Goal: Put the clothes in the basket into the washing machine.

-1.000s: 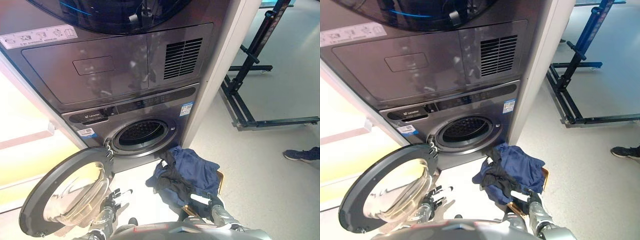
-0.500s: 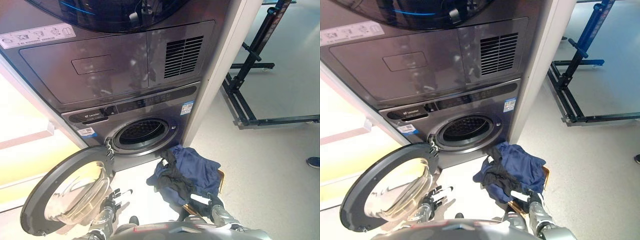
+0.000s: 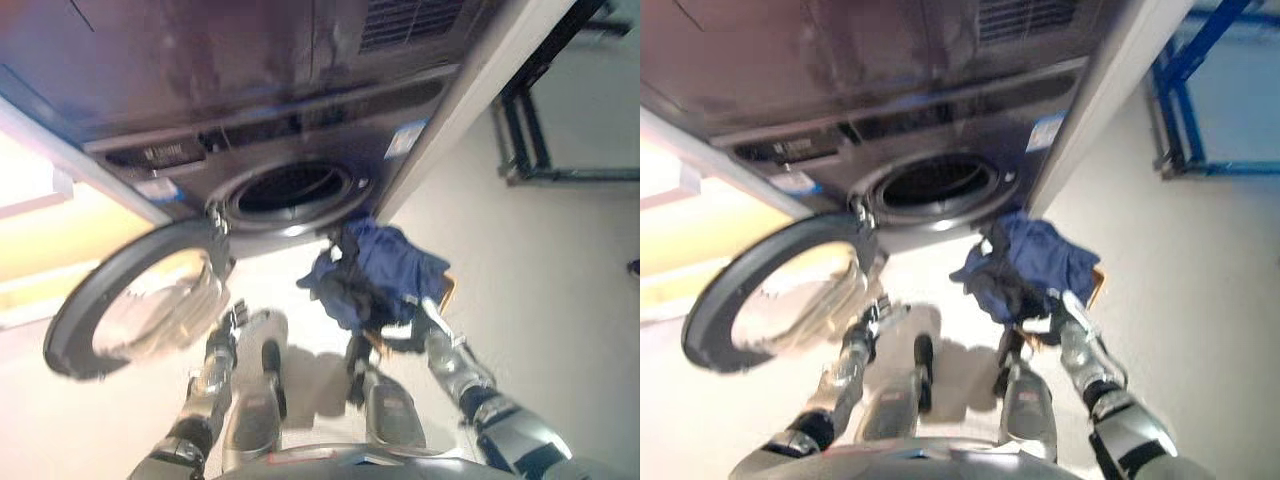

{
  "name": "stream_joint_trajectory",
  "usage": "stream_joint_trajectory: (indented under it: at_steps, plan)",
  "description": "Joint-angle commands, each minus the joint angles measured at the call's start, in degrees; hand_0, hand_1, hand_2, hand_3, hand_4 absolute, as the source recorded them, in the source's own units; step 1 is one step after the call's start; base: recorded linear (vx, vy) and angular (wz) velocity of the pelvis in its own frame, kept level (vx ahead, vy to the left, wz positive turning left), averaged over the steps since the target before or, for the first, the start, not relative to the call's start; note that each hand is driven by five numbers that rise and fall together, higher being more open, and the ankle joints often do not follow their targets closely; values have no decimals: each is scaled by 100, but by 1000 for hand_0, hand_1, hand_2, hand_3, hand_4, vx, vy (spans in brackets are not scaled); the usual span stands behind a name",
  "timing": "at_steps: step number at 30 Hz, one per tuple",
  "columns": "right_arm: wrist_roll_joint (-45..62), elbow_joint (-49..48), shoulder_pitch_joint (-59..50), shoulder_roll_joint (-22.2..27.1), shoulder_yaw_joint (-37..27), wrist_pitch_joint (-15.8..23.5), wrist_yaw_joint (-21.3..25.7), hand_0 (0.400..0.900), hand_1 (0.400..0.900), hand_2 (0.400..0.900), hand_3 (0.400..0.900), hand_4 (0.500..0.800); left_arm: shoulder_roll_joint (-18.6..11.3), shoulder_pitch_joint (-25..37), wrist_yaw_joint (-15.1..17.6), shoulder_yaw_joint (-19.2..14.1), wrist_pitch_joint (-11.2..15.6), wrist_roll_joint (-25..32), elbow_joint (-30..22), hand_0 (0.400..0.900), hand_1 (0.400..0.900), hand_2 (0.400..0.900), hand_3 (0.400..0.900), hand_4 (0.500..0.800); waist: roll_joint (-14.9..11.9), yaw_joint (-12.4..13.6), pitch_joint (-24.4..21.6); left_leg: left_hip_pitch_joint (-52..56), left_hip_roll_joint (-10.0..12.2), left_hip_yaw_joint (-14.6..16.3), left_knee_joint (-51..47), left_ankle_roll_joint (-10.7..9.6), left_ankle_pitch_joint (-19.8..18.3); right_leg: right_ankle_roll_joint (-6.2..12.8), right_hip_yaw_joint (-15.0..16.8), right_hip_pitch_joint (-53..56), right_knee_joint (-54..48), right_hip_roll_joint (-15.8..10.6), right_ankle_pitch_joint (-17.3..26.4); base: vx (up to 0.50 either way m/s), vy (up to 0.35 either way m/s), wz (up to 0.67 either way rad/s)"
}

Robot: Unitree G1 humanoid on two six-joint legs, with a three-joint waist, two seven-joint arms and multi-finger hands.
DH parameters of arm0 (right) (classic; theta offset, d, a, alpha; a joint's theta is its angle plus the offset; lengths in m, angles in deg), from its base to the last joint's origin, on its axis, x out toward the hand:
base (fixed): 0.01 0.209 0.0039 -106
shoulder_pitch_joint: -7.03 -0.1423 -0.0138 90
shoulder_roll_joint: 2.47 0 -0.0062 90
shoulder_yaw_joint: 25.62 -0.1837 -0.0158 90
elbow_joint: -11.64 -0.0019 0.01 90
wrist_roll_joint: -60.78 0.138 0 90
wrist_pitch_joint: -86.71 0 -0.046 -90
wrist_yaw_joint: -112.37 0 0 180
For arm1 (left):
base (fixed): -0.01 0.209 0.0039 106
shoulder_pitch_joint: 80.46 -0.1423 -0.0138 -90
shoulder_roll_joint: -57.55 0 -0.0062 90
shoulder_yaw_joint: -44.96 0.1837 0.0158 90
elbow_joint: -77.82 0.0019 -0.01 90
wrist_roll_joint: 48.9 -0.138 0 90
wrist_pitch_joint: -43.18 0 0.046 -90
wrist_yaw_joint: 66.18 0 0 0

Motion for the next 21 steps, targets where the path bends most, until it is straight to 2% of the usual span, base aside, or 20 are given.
stream_joint_trajectory:
  at_steps: [1,4,8,11,12,21]
  plan:
    - [-958,-387,-723,380,451,14,585,900,900,900,900,800,-350,133,327,105,595,195,-964,900,900,900,900,800,-89,54,257,-645,-398,-5,328,137,36,432,-59,-734,698,-102,-187,-234,5,16]
    - [-1451,12,-1436,682,788,-103,867,900,900,900,900,800,-565,366,469,332,740,201,-1751,900,900,900,900,800,-4,138,510,-1518,-417,4,825,152,-38,426,-102,-1558,1186,-284,-216,-244,6,18]
    - [-1446,486,-2370,926,844,-168,1197,900,900,900,900,800,-771,705,645,538,832,257,-2446,900,900,900,900,800,130,216,661,-2674,-444,2,1538,200,-181,395,-3,-2683,1854,-483,-306,-213,26,4]
    - [-1354,738,-2862,1007,919,-178,1388,900,900,900,900,800,-829,994,775,625,883,301,-2641,900,900,900,900,800,222,247,688,-3395,-451,13,2037,234,-304,364,40,-3398,2366,-589,-421,-99,24,0]
    - [-1297,723,-2959,1028,921,-173,1407,900,900,900,900,800,-847,1023,796,597,893,352,-2707,900,900,900,900,800,248,268,660,-3534,-419,-32,2263,177,-559,445,138,-3564,2638,-575,-659,0,0,0]
    - [-1333,1368,-3727,1070,936,-377,1886,900,900,900,900,800,-914,1348,1112,772,977,447,-3273,900,900,900,900,800,531,372,649,-5051,-460,21,3601,236,-906,345,312,-5280,4058,-826,-1008,-47,40,-2]
